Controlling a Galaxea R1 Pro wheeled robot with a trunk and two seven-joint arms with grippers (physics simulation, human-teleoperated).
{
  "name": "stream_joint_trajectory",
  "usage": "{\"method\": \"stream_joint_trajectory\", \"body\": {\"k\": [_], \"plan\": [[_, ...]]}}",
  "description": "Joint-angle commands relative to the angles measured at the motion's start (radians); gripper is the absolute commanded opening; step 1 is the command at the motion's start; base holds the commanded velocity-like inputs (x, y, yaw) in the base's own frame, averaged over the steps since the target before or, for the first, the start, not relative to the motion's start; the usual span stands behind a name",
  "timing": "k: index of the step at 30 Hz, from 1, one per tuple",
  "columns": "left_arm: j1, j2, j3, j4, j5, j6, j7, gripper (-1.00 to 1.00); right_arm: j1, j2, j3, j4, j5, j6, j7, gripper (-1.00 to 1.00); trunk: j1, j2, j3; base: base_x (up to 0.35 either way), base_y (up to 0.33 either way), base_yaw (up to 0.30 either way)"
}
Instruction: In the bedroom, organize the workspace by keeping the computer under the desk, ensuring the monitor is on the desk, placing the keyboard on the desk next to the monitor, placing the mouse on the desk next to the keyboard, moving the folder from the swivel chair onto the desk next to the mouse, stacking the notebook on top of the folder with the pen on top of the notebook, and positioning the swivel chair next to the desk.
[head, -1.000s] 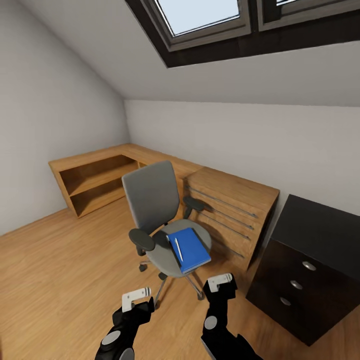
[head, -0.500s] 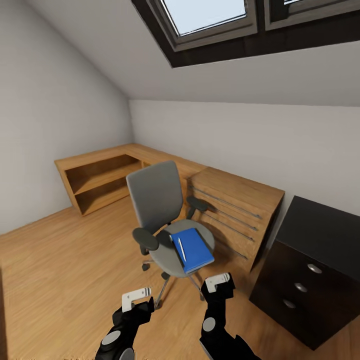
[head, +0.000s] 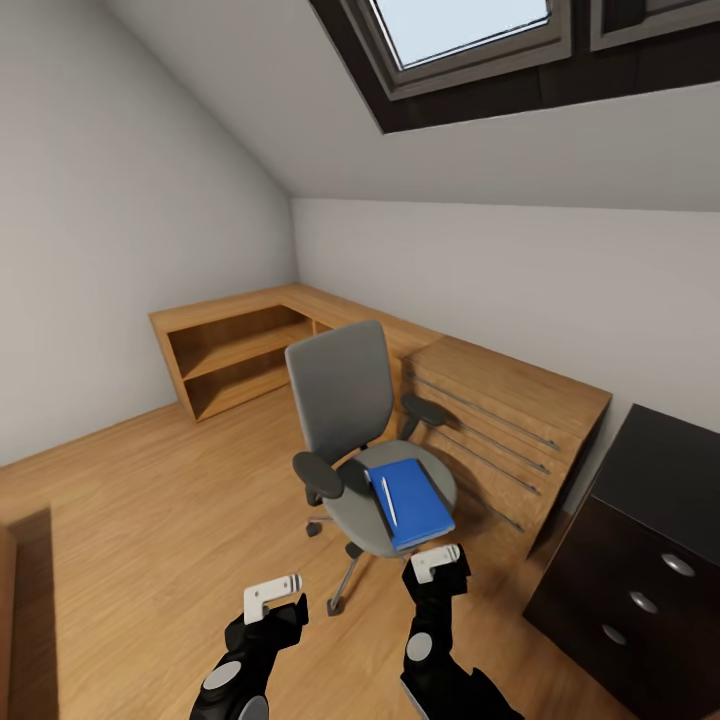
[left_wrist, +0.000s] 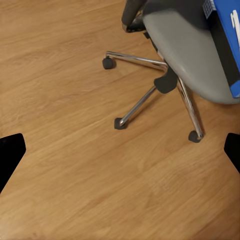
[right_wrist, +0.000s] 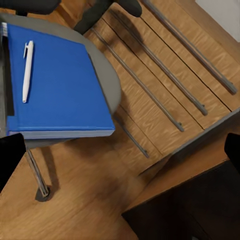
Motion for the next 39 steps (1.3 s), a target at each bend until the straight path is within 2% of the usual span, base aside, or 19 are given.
{"method": "stream_joint_trajectory", "body": {"k": [1,2,4,5,6,7,8,21,32,39], "plan": [[-0.001,0.0,-0.001,-0.001,0.007,0.002,0.008,1.0,-0.001,-0.007,0.001,-0.012,0.004,-0.005,0.01,1.0,0.0,-0.001,-0.001,0.028,0.0,0.015],[-0.001,0.0,-0.001,-0.001,0.007,0.002,0.008,1.0,-0.001,-0.035,-0.002,-0.037,-0.001,-0.043,0.085,1.0,0.0,-0.001,-0.001,0.011,0.0,0.006],[-0.001,0.0,0.0,-0.001,0.007,0.002,0.008,1.0,-0.001,-0.07,-0.016,-0.08,-0.031,-0.066,0.222,1.0,0.0,-0.001,-0.001,0.006,0.0,0.003],[-0.001,0.0,0.0,-0.002,0.007,0.002,0.008,1.0,-0.001,-0.09,-0.042,-0.102,-0.119,-0.048,0.398,1.0,0.0,-0.001,-0.001,0.002,0.0,0.001],[-0.001,0.0,0.0,-0.002,0.007,0.001,0.008,1.0,-0.001,-0.099,-0.054,-0.111,-0.176,-0.015,0.504,1.0,0.0,-0.001,-0.001,0.009,0.0,0.001],[-0.001,0.0,0.0,-0.002,0.007,0.001,0.008,1.0,-0.001,-0.102,-0.059,-0.115,-0.197,0.004,0.548,1.0,0.0,-0.001,-0.001,0.03,0.0,0.001],[-0.001,0.001,0.0,-0.003,0.007,0.001,0.008,1.0,-0.002,-0.127,-0.099,-0.135,-0.271,0.118,0.733,1.0,0.0,-0.001,-0.001,0.283,0.0,0.0],[-0.001,0.001,0.0,-0.002,0.007,0.001,0.008,1.0,-0.002,-0.131,-0.114,-0.133,-0.283,0.141,0.756,1.0,0.0,-0.001,-0.001,0.295,0.013,0.0],[-0.001,0.002,0.009,-0.002,0.008,0.001,0.01,1.0,-0.002,-0.13,-0.114,-0.132,-0.285,0.134,0.729,1.0,0.0,-0.001,-0.001,0.281,0.183,0.0],[-0.001,0.002,0.009,-0.002,0.007,-0.007,0.01,1.0,-0.002,-0.133,-0.115,-0.133,-0.285,0.133,0.727,1.0,0.0,-0.001,-0.001,0.233,-0.032,0.0]]}}
